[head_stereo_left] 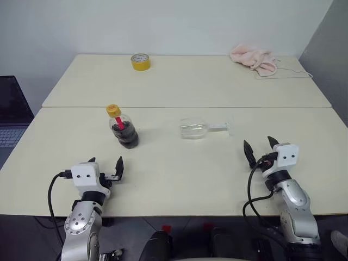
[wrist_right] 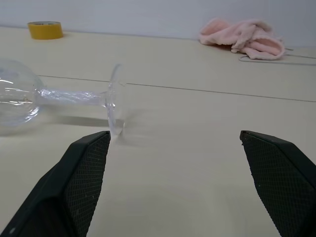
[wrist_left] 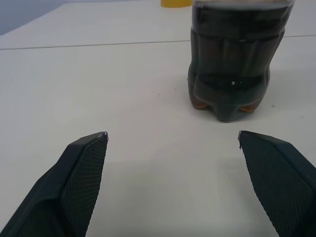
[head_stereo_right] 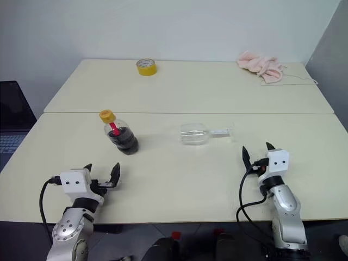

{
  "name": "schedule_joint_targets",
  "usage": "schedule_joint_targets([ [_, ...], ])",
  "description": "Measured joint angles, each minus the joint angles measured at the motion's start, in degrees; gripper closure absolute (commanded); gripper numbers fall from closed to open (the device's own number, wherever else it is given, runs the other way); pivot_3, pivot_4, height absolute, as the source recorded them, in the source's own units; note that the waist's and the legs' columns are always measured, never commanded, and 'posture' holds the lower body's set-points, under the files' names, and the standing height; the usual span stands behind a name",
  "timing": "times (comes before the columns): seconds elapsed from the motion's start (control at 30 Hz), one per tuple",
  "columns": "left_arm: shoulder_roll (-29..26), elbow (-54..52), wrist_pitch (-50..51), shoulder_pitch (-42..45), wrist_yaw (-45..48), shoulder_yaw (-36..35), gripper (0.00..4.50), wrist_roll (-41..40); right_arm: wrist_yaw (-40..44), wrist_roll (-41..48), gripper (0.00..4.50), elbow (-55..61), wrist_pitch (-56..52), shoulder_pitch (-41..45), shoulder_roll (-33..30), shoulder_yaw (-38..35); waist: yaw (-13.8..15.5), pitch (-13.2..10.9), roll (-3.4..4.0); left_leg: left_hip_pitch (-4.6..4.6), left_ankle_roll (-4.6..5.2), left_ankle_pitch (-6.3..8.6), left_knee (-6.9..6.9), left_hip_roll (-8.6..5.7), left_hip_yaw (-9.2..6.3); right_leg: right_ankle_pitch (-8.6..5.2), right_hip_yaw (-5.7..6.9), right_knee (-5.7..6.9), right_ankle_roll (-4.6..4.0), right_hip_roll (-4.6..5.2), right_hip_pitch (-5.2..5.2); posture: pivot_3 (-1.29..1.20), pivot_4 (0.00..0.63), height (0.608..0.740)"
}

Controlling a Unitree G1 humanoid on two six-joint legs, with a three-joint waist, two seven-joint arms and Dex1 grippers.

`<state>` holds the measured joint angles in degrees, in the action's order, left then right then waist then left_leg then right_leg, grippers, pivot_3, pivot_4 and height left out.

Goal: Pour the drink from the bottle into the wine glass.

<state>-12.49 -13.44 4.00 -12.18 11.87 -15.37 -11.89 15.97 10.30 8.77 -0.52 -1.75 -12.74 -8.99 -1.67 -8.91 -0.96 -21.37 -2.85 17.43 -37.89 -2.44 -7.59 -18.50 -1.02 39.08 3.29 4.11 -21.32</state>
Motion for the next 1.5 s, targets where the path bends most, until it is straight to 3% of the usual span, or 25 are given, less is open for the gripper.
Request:
schedule_joint_targets([
  [0.4, -0.6, 0.6, -3.5, -1.0, 1.4, 0.9, 0.02, 1.7, 1.2, -0.1, 0.0, 0.0, 0.2, -2.0, -0.3, 1.2, 0.0, 0.0, 0.0, 0.0, 0.0, 0.0, 0.01, 0.0, 0.0, 0.0, 0.01, 0.0, 0.0, 0.0, 0.01, 0.0, 0.15, 0.74],
  [0.87, -0.8, 0.7, 2.1, 1.9, -0.9, -0.4, 0.02, -1.0, 6.1, -0.1, 0.0, 5.2, -1.0, -3.4, -2.7, 6.6, 0.0, 0.0, 0.02, 0.0, 0.0, 0.0, 0.0, 0.0, -0.01, 0.0, 0.01, -0.01, 0.0, 0.0, 0.01, 0.0, 0.15, 0.74],
  [1.17, -3.8, 0.5, 2.2, 1.8, 3.5, 1.9, 0.02, -0.1, 12.0, 2.3, 0.0, 14.5, -9.3, -4.4, -7.8, 11.4, 0.0, 0.0, 0.02, 0.0, 0.0, 0.0, -0.01, 0.0, -0.06, 0.0, 0.04, -0.04, 0.0, 0.0, 0.04, 0.0, 0.15, 0.74],
  [1.5, -2.4, 2.5, 1.8, 9.4, 1.0, 2.5, 0.02, 1.9, 15.7, 7.1, 0.0, 16.4, -18.1, 1.9, -9.6, 13.3, 0.1, 0.0, 0.01, -0.02, 0.0, 0.0, -0.04, -0.03, -0.06, 0.0, 0.06, -0.05, 0.0, 0.02, 0.04, 0.0, 0.15, 0.74],
])
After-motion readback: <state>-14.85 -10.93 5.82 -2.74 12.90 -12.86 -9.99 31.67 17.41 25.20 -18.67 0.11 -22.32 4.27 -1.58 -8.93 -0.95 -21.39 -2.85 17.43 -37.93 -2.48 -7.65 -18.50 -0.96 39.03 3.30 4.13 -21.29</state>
